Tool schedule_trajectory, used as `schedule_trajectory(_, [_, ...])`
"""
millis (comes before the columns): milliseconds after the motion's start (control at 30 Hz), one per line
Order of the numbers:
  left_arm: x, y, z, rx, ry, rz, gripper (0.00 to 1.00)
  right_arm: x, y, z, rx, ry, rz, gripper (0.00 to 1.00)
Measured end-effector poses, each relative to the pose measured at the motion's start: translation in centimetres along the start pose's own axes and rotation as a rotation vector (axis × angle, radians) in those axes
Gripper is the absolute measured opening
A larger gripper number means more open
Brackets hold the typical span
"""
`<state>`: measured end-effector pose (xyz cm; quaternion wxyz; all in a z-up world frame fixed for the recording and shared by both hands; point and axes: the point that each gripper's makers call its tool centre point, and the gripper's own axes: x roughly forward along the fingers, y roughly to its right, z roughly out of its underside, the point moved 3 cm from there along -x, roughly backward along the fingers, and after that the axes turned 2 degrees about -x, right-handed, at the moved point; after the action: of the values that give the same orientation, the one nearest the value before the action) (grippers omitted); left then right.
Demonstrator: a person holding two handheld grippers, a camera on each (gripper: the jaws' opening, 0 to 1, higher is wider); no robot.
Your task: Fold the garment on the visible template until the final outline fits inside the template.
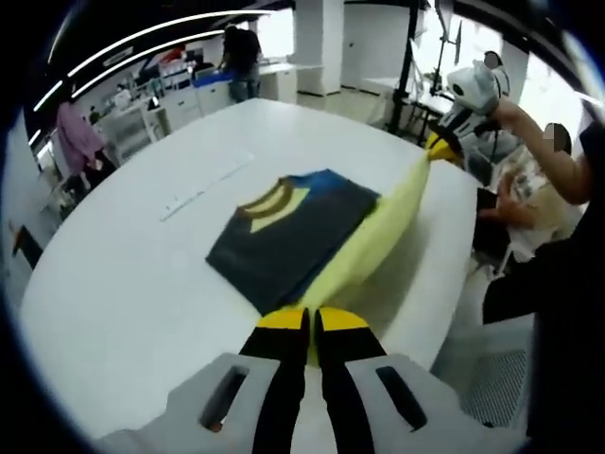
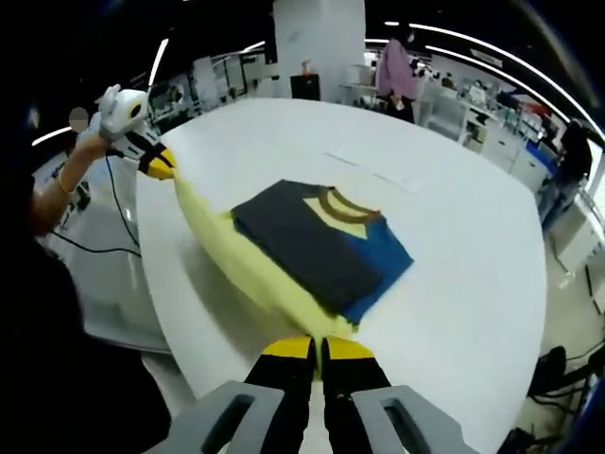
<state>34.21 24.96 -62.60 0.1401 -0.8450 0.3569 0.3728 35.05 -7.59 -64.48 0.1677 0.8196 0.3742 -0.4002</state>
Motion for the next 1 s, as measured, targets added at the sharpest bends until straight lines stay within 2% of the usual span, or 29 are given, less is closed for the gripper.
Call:
schedule_trajectory(267, [0.9,-1.6,-1.6,0.020,0.027,-0.032,0.01,1.0,1.8,-1.2,-0.002,0.018,0.035,0.00])
schedule_trajectory(500, [1.6,-3.4,-3.1,-0.013,0.075,-0.057,0.01,1.6,3.2,-2.5,-0.029,0.049,0.076,0.00])
schedule_trajectory(1000, [3.6,-6.4,-4.8,-0.043,0.106,-0.108,0.01,3.6,6.6,-5.6,-0.042,0.123,0.170,0.00])
